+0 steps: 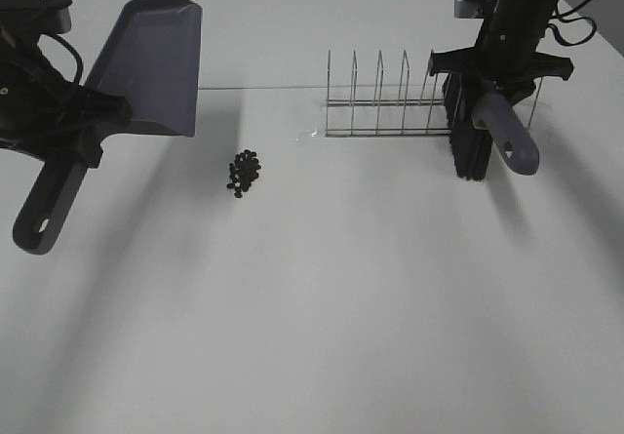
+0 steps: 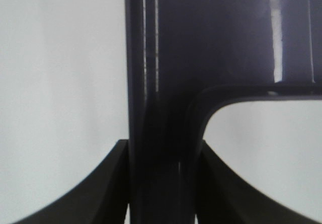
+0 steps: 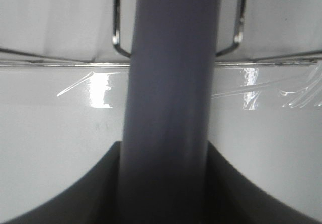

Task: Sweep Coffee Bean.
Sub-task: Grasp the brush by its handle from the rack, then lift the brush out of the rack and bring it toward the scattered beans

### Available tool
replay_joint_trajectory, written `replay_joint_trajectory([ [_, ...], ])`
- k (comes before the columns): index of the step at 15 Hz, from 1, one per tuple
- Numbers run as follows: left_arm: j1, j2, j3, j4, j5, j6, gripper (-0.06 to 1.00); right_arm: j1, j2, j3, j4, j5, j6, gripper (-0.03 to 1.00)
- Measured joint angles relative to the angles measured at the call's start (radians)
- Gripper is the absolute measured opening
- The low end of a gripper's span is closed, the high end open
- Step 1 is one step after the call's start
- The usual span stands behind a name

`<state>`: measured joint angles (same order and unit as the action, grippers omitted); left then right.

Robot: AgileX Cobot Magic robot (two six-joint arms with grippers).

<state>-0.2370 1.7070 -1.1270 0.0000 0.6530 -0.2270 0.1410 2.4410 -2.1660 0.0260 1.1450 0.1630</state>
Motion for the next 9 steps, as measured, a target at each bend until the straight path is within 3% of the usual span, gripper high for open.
replay_joint_trajectory([
  [1,0.0,0.0,0.0,0.0,0.0,0.0,0.36,0.0,0.005,0.0,-0.001,-0.001,0.001,0.34],
  [5,0.0,0.0,0.0,0.0,0.001,0.002,0.36,0.0,0.006,-0.019,-0.011,0.028,0.007,0.35],
  [9,0.0,0.0,0.0,0.0,0.004,0.004,0.36,0.0,-0.019,-0.145,-0.017,0.076,0.025,0.35],
])
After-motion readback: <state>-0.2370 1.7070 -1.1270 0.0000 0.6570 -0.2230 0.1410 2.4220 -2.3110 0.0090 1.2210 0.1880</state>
